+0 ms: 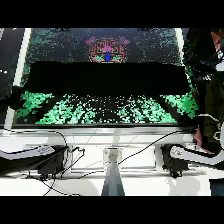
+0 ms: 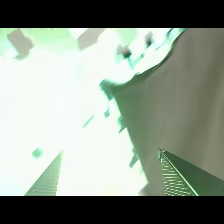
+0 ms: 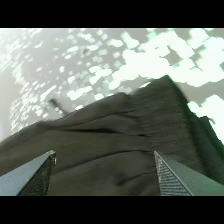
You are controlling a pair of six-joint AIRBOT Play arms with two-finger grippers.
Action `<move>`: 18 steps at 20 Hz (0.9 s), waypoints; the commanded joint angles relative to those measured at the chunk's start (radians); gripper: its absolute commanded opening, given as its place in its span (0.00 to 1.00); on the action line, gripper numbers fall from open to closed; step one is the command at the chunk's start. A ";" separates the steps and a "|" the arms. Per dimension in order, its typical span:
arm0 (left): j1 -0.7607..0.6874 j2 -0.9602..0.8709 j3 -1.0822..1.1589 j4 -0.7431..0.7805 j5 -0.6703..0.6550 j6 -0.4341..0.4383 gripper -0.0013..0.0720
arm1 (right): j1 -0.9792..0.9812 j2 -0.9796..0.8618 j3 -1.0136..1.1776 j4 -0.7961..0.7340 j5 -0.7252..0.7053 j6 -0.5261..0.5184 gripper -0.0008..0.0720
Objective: Fold the clothes and pants, and hang the long-sleeved shirts on hangers.
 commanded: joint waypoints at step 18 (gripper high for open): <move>-0.219 -0.117 0.361 -0.138 -0.014 0.261 0.04 | 0.520 -0.142 0.251 -0.026 -0.103 -0.074 0.04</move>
